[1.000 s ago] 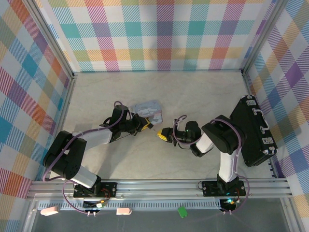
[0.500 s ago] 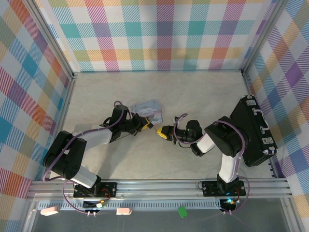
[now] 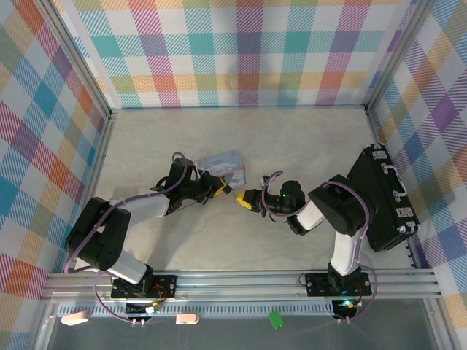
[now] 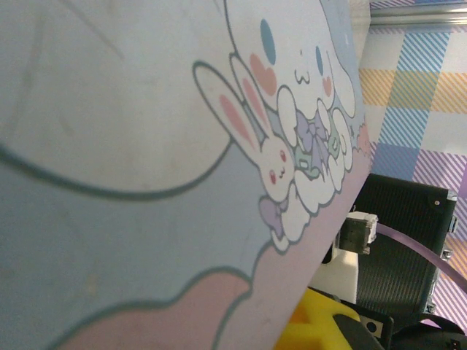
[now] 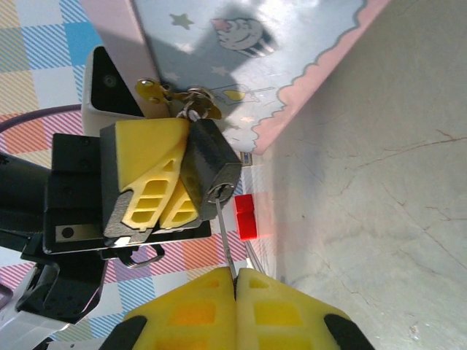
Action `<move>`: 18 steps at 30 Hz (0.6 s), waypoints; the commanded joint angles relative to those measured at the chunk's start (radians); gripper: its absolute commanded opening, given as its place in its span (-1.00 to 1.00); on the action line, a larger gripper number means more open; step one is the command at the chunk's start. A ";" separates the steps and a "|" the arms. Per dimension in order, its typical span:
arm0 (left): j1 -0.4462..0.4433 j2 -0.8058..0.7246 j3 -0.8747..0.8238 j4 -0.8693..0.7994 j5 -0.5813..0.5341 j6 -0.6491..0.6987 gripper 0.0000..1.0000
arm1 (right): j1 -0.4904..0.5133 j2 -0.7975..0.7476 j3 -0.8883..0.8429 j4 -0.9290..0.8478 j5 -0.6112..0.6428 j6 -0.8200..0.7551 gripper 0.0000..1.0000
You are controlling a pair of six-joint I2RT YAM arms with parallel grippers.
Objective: Unlock a padlock with a key
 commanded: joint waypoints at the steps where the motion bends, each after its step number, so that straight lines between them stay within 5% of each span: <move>1: 0.000 -0.019 0.003 0.066 0.039 -0.021 -0.94 | -0.005 0.017 0.018 0.038 -0.014 -0.028 -1.00; 18: -0.002 -0.031 -0.006 0.070 0.047 -0.027 -0.94 | -0.007 0.019 0.047 0.038 -0.014 -0.022 -1.00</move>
